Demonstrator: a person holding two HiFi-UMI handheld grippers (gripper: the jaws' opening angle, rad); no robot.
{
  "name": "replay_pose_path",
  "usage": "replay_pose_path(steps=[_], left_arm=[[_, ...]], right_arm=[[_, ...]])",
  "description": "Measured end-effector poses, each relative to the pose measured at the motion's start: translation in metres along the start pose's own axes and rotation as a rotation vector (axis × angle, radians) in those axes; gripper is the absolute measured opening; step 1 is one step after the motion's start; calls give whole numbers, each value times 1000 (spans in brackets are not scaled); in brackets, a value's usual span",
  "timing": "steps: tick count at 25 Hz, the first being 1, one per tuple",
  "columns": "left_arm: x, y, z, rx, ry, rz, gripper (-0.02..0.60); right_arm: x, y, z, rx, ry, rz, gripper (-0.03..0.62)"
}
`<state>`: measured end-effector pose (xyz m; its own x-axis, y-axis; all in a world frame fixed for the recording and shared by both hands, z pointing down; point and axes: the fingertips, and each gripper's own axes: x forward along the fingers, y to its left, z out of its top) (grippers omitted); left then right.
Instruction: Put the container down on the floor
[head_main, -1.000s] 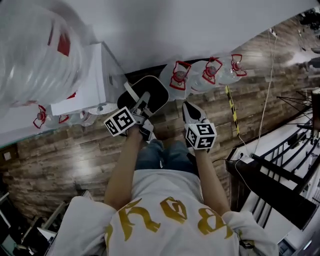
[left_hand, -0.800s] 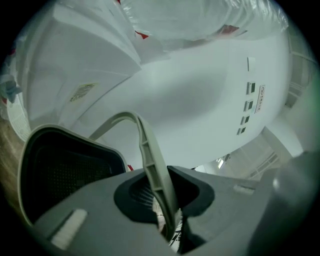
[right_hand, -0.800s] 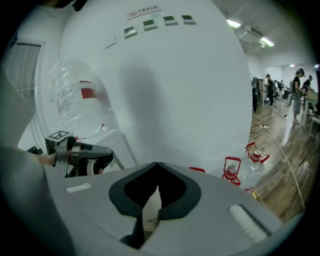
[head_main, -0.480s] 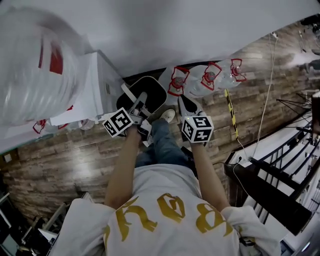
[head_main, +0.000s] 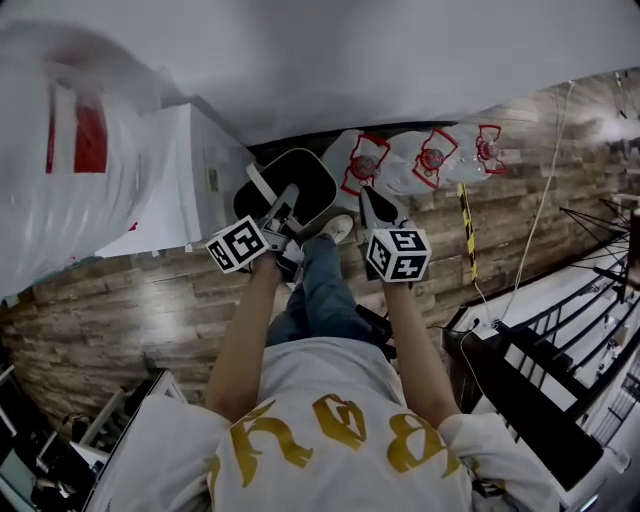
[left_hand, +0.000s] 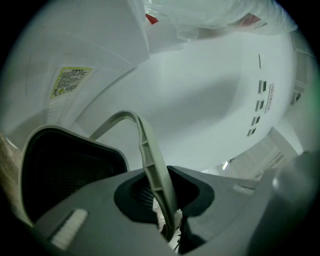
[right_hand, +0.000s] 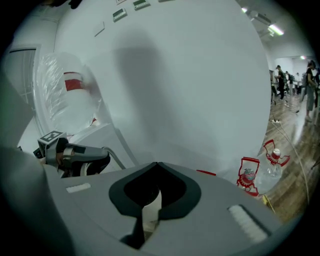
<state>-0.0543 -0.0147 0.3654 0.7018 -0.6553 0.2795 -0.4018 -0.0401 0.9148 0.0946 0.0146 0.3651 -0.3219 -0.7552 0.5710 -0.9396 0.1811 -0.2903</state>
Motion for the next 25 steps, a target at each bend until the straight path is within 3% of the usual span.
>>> replay_pose_path(steps=[25], left_arm=[[38, 123, -12, -36, 48, 97, 55]], right_arm=[[111, -4, -81, -109, 201, 117, 23]])
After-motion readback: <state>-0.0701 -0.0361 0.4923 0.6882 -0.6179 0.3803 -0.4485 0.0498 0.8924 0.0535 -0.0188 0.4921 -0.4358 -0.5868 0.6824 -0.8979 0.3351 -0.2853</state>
